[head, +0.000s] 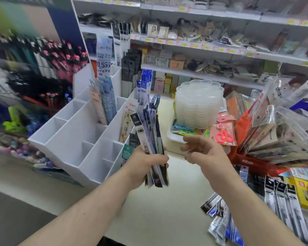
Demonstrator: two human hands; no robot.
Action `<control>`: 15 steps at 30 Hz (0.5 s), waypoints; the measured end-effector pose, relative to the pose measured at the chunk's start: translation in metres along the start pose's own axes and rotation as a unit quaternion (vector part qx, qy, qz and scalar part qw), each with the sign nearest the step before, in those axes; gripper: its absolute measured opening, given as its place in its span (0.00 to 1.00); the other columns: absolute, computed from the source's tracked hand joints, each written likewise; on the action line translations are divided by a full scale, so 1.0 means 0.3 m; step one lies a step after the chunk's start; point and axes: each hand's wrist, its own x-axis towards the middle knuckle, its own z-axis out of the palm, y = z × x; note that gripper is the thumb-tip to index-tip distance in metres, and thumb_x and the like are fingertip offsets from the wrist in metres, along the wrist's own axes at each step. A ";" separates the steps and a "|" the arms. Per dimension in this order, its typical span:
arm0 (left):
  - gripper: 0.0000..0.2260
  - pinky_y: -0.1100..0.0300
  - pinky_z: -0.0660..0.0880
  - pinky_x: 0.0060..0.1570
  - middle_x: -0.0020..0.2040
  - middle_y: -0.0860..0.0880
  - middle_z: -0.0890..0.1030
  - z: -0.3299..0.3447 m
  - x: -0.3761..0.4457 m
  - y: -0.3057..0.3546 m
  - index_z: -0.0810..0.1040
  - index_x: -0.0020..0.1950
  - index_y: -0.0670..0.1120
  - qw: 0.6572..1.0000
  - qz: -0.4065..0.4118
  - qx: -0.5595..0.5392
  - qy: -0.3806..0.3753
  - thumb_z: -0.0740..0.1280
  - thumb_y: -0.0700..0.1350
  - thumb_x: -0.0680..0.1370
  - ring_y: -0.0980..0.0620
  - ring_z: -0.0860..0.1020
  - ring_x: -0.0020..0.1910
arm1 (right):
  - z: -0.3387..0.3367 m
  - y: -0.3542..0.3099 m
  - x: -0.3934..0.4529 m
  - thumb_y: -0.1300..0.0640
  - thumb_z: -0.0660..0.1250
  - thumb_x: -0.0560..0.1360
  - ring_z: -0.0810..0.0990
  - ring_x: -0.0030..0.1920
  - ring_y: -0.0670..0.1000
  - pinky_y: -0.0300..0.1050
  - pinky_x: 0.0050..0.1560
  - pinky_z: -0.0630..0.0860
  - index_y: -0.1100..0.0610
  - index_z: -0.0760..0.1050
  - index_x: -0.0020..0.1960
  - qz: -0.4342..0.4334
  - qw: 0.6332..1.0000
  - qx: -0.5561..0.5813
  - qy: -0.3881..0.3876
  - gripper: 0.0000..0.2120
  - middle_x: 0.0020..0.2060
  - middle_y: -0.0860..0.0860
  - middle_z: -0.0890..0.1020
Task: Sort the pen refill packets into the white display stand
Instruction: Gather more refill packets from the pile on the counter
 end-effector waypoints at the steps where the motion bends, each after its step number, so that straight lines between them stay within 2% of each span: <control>1: 0.14 0.50 0.77 0.44 0.38 0.45 0.79 -0.003 -0.016 0.039 0.79 0.46 0.43 1.000 -0.003 -0.018 -0.003 0.71 0.35 0.61 0.46 0.79 0.35 | 0.017 -0.024 0.000 0.68 0.67 0.62 0.79 0.38 0.45 0.35 0.37 0.73 0.56 0.81 0.50 -0.016 1.000 0.007 -0.008 0.18 0.37 0.50 0.83; 3: 0.15 0.54 0.77 0.39 0.36 0.45 0.79 -0.009 -0.047 0.107 0.78 0.46 0.41 0.999 0.003 -0.031 0.003 0.68 0.34 0.61 0.47 0.79 0.32 | 0.060 -0.069 -0.002 0.66 0.67 0.61 0.77 0.34 0.45 0.34 0.35 0.72 0.57 0.81 0.45 -0.050 0.998 0.021 -0.028 0.14 0.31 0.49 0.81; 5: 0.17 0.55 0.77 0.37 0.35 0.43 0.79 -0.023 -0.081 0.167 0.79 0.46 0.39 1.000 0.005 -0.002 0.015 0.70 0.35 0.58 0.45 0.80 0.32 | 0.107 -0.117 0.001 0.65 0.69 0.63 0.76 0.31 0.46 0.35 0.34 0.72 0.57 0.81 0.42 -0.083 0.995 0.023 -0.052 0.09 0.29 0.48 0.80; 7: 0.23 0.52 0.77 0.41 0.39 0.39 0.81 -0.050 -0.105 0.225 0.79 0.52 0.37 0.999 0.021 0.046 0.015 0.73 0.38 0.57 0.44 0.82 0.36 | 0.155 -0.164 0.015 0.67 0.73 0.69 0.75 0.28 0.45 0.36 0.33 0.71 0.57 0.80 0.42 -0.106 0.992 0.017 -0.063 0.07 0.28 0.47 0.79; 9: 0.23 0.49 0.78 0.46 0.45 0.40 0.84 -0.080 -0.122 0.289 0.81 0.55 0.39 0.995 0.048 0.089 0.002 0.73 0.38 0.60 0.43 0.83 0.43 | 0.205 -0.205 0.037 0.62 0.74 0.71 0.74 0.27 0.44 0.35 0.31 0.69 0.57 0.79 0.45 -0.112 0.991 -0.012 -0.066 0.06 0.27 0.46 0.77; 11: 0.18 0.52 0.79 0.47 0.46 0.42 0.85 -0.106 -0.140 0.351 0.84 0.51 0.42 0.991 0.061 0.117 -0.007 0.71 0.35 0.63 0.45 0.84 0.46 | 0.252 -0.244 0.056 0.53 0.76 0.70 0.72 0.27 0.45 0.38 0.31 0.67 0.59 0.79 0.45 -0.115 0.989 -0.047 -0.076 0.11 0.28 0.48 0.76; 13: 0.17 0.54 0.80 0.46 0.48 0.41 0.86 -0.128 -0.157 0.409 0.85 0.52 0.43 0.988 0.066 0.137 -0.008 0.71 0.34 0.64 0.45 0.84 0.48 | 0.296 -0.284 0.063 0.47 0.74 0.67 0.69 0.30 0.48 0.44 0.33 0.65 0.64 0.79 0.43 -0.137 0.986 -0.054 -0.082 0.19 0.30 0.52 0.74; 15: 0.16 0.56 0.81 0.45 0.48 0.41 0.86 -0.155 -0.165 0.453 0.85 0.53 0.43 0.987 0.066 0.147 -0.011 0.72 0.32 0.67 0.45 0.85 0.48 | 0.325 -0.318 0.073 0.51 0.74 0.69 0.67 0.31 0.49 0.45 0.33 0.64 0.67 0.78 0.41 -0.144 0.986 -0.020 -0.079 0.18 0.30 0.54 0.73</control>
